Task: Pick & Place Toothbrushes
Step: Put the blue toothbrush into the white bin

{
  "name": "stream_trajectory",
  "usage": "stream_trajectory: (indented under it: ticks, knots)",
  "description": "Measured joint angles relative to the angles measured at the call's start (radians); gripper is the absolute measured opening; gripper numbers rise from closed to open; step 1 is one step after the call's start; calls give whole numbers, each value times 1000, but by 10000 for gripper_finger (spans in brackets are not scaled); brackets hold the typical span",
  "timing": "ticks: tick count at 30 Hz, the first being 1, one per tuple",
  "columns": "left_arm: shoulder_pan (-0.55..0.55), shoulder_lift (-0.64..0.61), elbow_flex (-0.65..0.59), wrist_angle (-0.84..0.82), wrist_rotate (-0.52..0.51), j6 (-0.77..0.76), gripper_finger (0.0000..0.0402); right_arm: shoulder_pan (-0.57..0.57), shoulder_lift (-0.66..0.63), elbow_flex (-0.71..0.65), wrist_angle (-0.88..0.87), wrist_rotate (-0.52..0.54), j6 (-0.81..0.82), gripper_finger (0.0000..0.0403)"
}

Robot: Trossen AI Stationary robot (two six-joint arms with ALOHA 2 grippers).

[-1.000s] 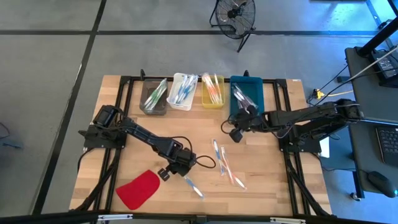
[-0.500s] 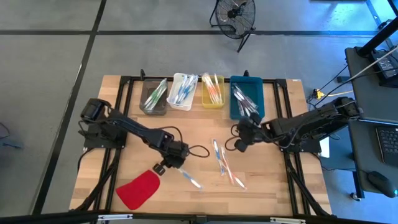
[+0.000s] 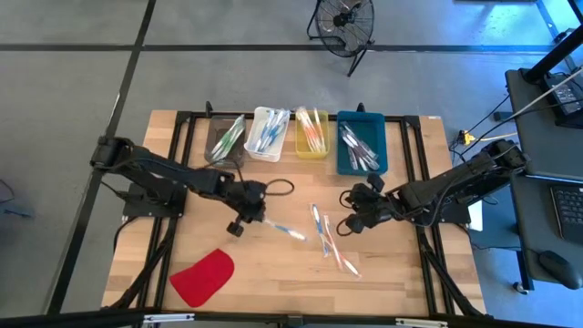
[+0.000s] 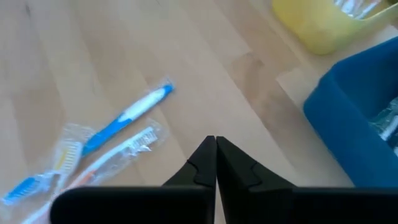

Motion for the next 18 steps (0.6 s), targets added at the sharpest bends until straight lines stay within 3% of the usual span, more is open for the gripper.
stream_trajectory:
  ticks: [7, 18]
  knots:
    - [93, -94, -49, 58, -82, -12, 38, 19, 0, 0, 61, -5, 17, 11]
    - [285, -123, -90, 169, -179, -64, 40, 19, 0, 0, 138, -8, 13, 38]
